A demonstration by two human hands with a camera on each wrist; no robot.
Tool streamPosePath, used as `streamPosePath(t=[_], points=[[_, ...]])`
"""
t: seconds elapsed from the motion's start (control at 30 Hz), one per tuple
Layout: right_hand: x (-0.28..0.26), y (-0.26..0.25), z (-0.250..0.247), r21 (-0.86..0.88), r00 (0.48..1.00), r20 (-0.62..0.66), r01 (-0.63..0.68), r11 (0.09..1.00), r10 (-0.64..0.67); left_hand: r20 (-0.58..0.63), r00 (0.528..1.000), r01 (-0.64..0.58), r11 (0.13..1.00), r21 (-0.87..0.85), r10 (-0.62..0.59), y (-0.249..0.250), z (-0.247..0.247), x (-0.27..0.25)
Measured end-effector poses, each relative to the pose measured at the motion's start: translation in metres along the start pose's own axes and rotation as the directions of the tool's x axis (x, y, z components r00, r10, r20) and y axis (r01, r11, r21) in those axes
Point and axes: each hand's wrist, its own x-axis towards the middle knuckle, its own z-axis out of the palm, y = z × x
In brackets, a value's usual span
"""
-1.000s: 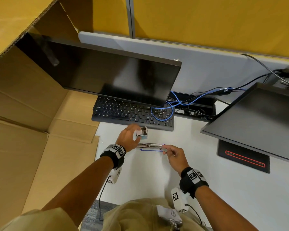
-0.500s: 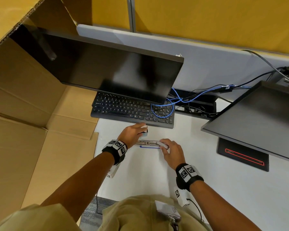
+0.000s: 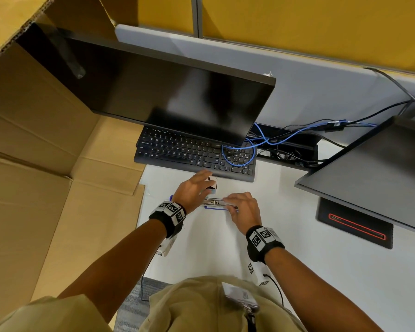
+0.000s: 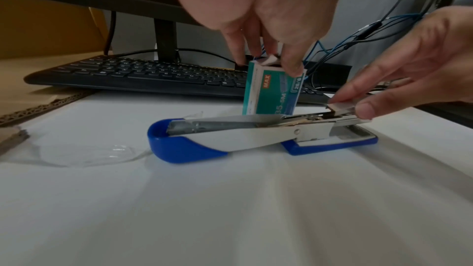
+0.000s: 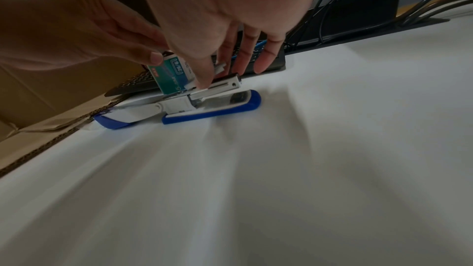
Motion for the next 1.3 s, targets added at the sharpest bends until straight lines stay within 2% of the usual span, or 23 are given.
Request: streamPosePath(t=[0.1, 0.17, 0.27, 0.33, 0.47, 0.63, 0.7, 0.8, 0.97, 1.1, 1.3], points=[[0.0, 0.001, 0.001, -0.017, 1.0, 0.006, 0.002, 1.0, -0.002, -0.099, 0.988, -0.105, 0.987, 0.122, 0.117, 0.007, 0.003, -0.006], [0.0, 0.002, 0.002, -0.028, 1.0, -0.001, -0.002, 1.0, 0.002, -0.151, 0.976, -0.141, 0.982, 0.124, 0.159, 0.013, 0.008, -0.013], [0.0, 0.001, 0.003, -0.039, 1.0, -0.007, -0.005, 0.999, 0.005, -0.125, 0.966, -0.214, 0.971, 0.106, 0.226, 0.016, 0.017, -0.024], [0.001, -0.001, 0.003, -0.035, 1.0, -0.002, -0.014, 0.999, 0.014, -0.047, 0.981, -0.182, 0.977, 0.112, 0.188, 0.015, 0.02, -0.027], [0.002, -0.001, 0.004, -0.068, 0.999, 0.026, -0.037, 0.997, 0.038, 0.051, 0.999, -0.013, 0.991, 0.132, 0.006, 0.016, 0.024, -0.027], [0.003, 0.001, 0.005, -0.042, 0.996, 0.062, -0.056, 0.998, 0.058, 0.096, 0.969, 0.209, 0.963, 0.17, -0.228, 0.027, 0.032, -0.021], [0.001, 0.0, 0.003, 0.009, 0.995, 0.042, -0.094, 0.996, 0.093, 0.093, 0.956, 0.261, 0.952, 0.161, -0.278, 0.031, 0.036, -0.019], [-0.005, 0.001, -0.001, 0.08, 0.991, -0.029, -0.126, 0.989, 0.129, 0.096, 0.949, 0.285, 0.947, 0.145, -0.3, 0.036, 0.04, -0.018], [-0.015, 0.005, -0.006, 0.058, 0.982, -0.074, -0.167, 0.984, 0.171, 0.09, 0.945, 0.303, 0.944, 0.13, -0.316, 0.037, 0.048, -0.022], [-0.016, 0.004, -0.002, 0.043, 0.973, -0.06, -0.219, 0.975, 0.221, 0.085, 0.939, 0.319, 0.938, 0.138, -0.332, 0.04, 0.048, -0.02], [-0.011, 0.002, -0.004, 0.054, 0.956, -0.024, -0.29, 0.956, 0.291, 0.119, 0.951, 0.257, 0.945, 0.202, -0.284, 0.044, 0.046, -0.015]])
